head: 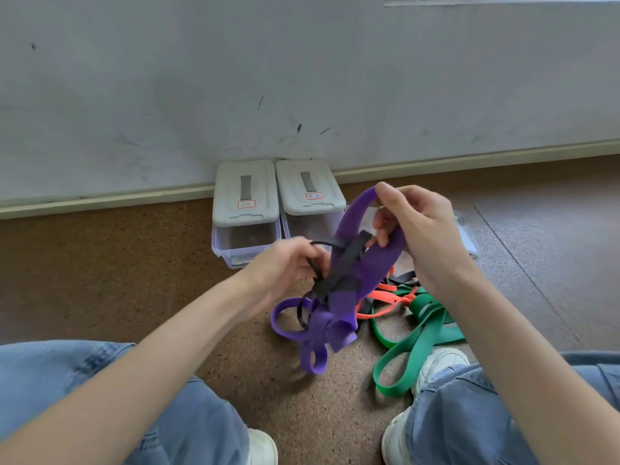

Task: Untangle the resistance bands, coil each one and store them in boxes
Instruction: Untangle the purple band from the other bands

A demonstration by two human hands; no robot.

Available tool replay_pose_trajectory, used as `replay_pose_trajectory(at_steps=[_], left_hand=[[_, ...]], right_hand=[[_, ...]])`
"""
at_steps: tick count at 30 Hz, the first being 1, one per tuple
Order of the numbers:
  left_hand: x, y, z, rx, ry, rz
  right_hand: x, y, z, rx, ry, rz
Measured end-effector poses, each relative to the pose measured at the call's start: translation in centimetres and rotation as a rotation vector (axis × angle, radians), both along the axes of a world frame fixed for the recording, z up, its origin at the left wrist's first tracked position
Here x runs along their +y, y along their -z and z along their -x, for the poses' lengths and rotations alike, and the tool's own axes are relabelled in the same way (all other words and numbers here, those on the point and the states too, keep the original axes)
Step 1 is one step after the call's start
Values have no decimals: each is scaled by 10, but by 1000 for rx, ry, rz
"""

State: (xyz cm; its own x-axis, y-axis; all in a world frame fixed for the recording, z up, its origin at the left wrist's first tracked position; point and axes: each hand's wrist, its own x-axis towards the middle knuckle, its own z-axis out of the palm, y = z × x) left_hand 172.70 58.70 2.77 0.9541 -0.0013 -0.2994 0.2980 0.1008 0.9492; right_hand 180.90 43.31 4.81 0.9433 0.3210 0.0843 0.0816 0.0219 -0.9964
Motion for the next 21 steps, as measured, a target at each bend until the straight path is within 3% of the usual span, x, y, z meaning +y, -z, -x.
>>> replay_pose_trajectory(at_steps=[3, 6, 8, 9, 11, 13, 14, 18, 21], left_hand=[[15, -24, 0, -85, -63, 46], [36, -48, -12, -244, -217, 26], [39, -53, -20, -249, -184, -95], [39, -52, -22, -187, -118, -203], [36, -34, -16, -105, 112, -656], [31, -16, -3, -206, 249, -1075], [31, -15, 0, -266, 234, -1151], [41, -32, 3, -422, 195, -1139], [36, -53, 6, -474, 243, -852]], right_hand=[[-11, 3, -10, -153, 175, 204], [-16, -2, -14, -238, 239, 191], [-14, -5, -14, -229, 218, 192], [-13, -3, -13, -193, 195, 203], [-11, 5, -8, -143, 142, 264], [-9, 13, -2, -166, 98, 368], [-9, 15, -1, -190, 97, 410], [-17, 15, -10, -302, 231, 552], [-17, 19, -13, -324, 91, 840]])
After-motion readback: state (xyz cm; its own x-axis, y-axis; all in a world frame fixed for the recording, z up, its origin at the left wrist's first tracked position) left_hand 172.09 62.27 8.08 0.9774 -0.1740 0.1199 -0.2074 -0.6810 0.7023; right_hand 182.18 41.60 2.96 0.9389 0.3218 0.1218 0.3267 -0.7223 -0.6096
